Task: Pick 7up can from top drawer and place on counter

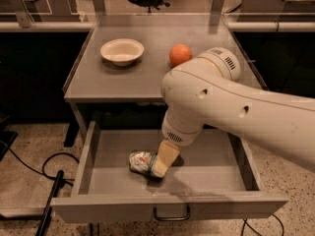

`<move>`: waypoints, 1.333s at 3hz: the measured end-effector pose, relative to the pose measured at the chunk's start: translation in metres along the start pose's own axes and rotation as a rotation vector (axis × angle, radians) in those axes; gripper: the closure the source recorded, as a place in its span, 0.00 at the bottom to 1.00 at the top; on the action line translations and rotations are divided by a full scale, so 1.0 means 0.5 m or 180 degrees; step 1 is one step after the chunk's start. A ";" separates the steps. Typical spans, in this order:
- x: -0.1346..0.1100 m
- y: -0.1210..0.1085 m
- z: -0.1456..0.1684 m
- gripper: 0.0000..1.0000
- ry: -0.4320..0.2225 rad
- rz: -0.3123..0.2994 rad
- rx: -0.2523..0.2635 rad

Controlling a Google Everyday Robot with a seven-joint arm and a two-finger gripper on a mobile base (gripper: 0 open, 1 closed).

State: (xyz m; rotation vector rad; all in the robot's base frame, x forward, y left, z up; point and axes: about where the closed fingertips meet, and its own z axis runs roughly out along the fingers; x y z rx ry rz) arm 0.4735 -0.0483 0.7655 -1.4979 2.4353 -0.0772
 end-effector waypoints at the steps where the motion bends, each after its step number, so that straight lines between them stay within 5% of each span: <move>1: -0.095 0.040 0.099 0.00 -0.0151 -0.0084 -0.0121; 4: -0.095 0.050 0.154 0.00 -0.0275 0.0038 -0.0069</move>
Offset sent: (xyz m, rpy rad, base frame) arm 0.0217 0.0857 -0.0691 0.0907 0.0445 0.0622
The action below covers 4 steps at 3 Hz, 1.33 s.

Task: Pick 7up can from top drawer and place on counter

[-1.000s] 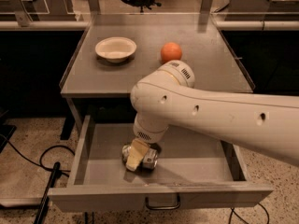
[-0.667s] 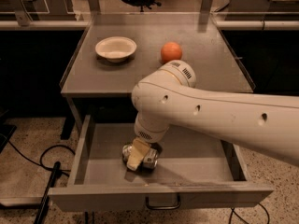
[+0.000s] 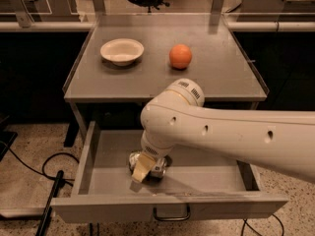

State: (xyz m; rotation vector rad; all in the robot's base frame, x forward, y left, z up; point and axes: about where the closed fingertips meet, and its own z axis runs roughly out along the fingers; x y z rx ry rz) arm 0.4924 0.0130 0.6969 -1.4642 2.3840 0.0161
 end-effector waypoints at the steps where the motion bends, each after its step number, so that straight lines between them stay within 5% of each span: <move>1: -0.006 -0.003 0.024 0.00 -0.0058 0.0000 0.0065; 4: 0.027 0.009 0.120 0.00 -0.0047 0.0079 -0.0020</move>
Offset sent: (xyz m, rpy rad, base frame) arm 0.0079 0.0084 -0.0429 0.0321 -0.0206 -0.0115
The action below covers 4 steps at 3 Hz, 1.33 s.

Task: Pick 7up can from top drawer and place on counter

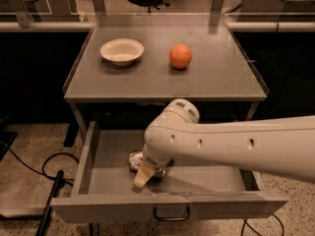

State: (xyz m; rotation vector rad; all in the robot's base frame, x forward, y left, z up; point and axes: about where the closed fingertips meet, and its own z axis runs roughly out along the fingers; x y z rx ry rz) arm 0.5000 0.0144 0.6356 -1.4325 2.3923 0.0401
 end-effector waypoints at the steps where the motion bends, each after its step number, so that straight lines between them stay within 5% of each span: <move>1: 0.014 -0.010 0.034 0.00 0.0051 0.0023 -0.0031; 2: 0.014 -0.010 0.034 0.00 0.0051 0.0023 -0.0031; 4: 0.014 -0.010 0.033 0.41 0.0051 0.0022 -0.0031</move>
Offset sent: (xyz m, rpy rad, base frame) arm 0.0095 -0.0086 -0.0256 -0.0157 0.0308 -0.0091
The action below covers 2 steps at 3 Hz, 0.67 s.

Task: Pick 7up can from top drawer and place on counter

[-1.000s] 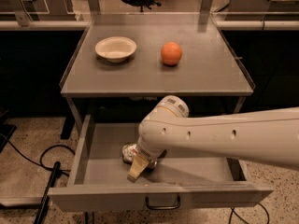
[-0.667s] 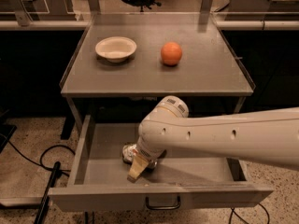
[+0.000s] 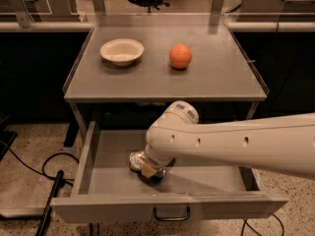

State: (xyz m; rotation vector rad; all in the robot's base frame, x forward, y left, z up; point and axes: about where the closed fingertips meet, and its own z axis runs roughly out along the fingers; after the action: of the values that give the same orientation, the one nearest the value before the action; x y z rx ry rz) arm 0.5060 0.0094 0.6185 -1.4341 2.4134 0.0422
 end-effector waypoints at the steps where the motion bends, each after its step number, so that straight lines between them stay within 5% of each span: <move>1: 0.000 0.000 0.000 0.64 0.0000 0.0000 0.0000; 2: 0.000 0.000 0.000 0.87 0.0000 0.0000 0.0000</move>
Offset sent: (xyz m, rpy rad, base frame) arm 0.0000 0.0000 0.0000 0.0000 0.0000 0.0000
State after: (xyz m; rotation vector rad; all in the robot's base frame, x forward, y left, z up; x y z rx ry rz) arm 0.5060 0.0094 0.6185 -1.4342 2.4133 0.0422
